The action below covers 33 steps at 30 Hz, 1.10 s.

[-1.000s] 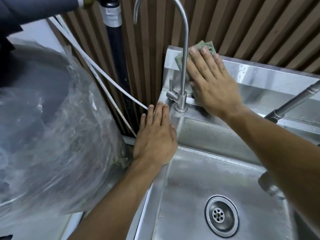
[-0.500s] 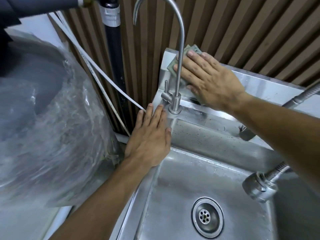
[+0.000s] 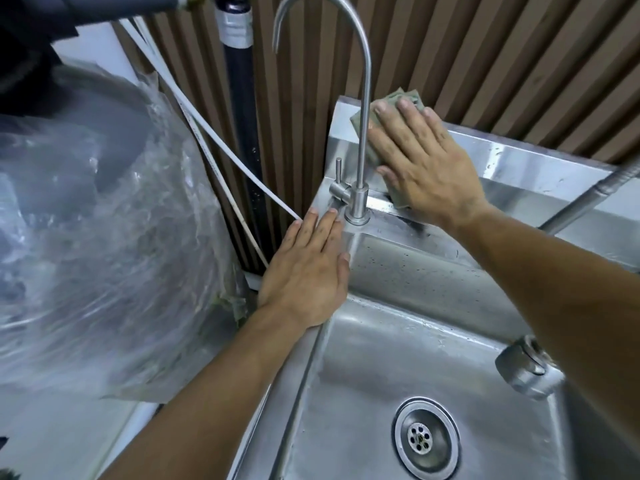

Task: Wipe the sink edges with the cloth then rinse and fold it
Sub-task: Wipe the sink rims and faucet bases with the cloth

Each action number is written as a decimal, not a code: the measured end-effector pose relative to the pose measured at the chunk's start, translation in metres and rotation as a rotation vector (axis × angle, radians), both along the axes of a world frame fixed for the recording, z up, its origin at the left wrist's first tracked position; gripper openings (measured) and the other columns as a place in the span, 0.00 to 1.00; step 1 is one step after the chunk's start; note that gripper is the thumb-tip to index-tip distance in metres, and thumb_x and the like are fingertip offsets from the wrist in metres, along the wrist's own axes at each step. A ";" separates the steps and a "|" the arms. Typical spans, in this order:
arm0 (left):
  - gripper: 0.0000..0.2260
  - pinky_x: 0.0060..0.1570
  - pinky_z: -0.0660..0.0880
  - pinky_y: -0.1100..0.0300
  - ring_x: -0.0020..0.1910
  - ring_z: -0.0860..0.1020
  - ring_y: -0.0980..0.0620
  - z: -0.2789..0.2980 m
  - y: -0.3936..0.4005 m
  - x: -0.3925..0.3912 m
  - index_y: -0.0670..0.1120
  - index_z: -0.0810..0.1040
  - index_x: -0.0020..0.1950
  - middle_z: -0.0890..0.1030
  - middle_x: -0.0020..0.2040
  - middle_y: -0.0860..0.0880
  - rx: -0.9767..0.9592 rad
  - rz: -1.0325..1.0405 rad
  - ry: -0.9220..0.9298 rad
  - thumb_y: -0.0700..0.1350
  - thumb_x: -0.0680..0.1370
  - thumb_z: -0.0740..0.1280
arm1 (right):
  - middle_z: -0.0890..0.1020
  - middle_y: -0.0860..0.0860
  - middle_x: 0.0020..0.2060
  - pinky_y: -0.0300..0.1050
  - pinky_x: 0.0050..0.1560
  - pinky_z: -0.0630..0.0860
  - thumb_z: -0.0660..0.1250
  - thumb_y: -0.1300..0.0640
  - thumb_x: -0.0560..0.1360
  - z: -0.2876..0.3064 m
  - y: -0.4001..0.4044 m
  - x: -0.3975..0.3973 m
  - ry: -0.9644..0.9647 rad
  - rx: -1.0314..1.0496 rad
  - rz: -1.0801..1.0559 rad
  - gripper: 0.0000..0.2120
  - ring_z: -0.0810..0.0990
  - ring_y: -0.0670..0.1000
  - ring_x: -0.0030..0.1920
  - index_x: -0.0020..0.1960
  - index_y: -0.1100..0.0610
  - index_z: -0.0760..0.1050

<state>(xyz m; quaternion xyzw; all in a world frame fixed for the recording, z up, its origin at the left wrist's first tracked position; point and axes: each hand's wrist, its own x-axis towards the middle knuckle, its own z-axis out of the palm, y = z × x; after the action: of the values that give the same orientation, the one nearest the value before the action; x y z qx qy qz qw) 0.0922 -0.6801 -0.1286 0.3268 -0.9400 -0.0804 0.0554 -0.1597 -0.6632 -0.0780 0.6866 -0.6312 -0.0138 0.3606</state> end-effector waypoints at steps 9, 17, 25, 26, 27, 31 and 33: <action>0.29 0.80 0.37 0.55 0.83 0.39 0.52 0.001 -0.001 0.000 0.46 0.45 0.85 0.44 0.85 0.51 -0.003 0.003 -0.010 0.55 0.85 0.40 | 0.42 0.57 0.83 0.59 0.83 0.41 0.44 0.47 0.87 0.028 -0.038 0.017 0.282 0.241 0.147 0.30 0.43 0.62 0.83 0.84 0.56 0.39; 0.28 0.80 0.36 0.54 0.83 0.38 0.52 0.007 0.003 0.001 0.47 0.44 0.85 0.42 0.85 0.51 0.016 0.020 -0.018 0.54 0.86 0.41 | 0.25 0.56 0.77 0.57 0.79 0.32 0.30 0.58 0.79 0.023 -0.004 -0.002 0.858 0.568 0.037 0.30 0.28 0.55 0.78 0.77 0.61 0.22; 0.28 0.80 0.37 0.54 0.83 0.39 0.52 0.004 0.000 0.001 0.47 0.44 0.85 0.42 0.85 0.52 0.004 0.017 -0.034 0.55 0.85 0.40 | 0.41 0.52 0.84 0.56 0.83 0.39 0.47 0.49 0.87 0.022 -0.031 0.034 0.208 0.265 0.098 0.30 0.40 0.56 0.83 0.84 0.51 0.38; 0.28 0.80 0.38 0.54 0.83 0.39 0.52 0.005 0.000 0.001 0.47 0.44 0.85 0.42 0.85 0.52 0.005 0.016 -0.036 0.54 0.85 0.40 | 0.44 0.53 0.84 0.57 0.83 0.42 0.48 0.50 0.87 0.018 -0.023 0.032 0.095 0.207 0.068 0.29 0.42 0.56 0.83 0.85 0.51 0.41; 0.28 0.80 0.38 0.54 0.83 0.39 0.53 0.006 0.001 0.001 0.47 0.44 0.85 0.42 0.85 0.52 0.004 0.012 -0.039 0.54 0.85 0.40 | 0.46 0.54 0.84 0.57 0.83 0.44 0.49 0.51 0.88 0.013 -0.012 0.030 0.004 0.135 0.020 0.28 0.44 0.57 0.83 0.85 0.52 0.43; 0.27 0.80 0.37 0.54 0.83 0.38 0.53 0.006 0.002 0.002 0.48 0.44 0.85 0.42 0.85 0.53 0.010 0.014 -0.049 0.54 0.86 0.40 | 0.50 0.57 0.84 0.57 0.83 0.45 0.48 0.51 0.88 -0.011 0.037 0.030 -0.364 -0.165 -0.314 0.27 0.47 0.59 0.84 0.85 0.53 0.46; 0.28 0.81 0.39 0.54 0.83 0.39 0.53 0.006 0.003 0.002 0.48 0.45 0.85 0.42 0.85 0.53 -0.007 0.020 -0.053 0.55 0.85 0.39 | 0.50 0.58 0.84 0.56 0.83 0.44 0.48 0.51 0.88 -0.018 0.050 0.034 -0.497 -0.297 -0.449 0.27 0.47 0.60 0.83 0.85 0.54 0.47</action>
<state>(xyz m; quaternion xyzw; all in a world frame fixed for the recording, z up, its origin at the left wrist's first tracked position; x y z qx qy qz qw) 0.0946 -0.6770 -0.1228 0.3379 -0.9382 -0.0678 0.0323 -0.1262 -0.6129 -0.0955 0.4533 -0.8297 0.1662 0.2800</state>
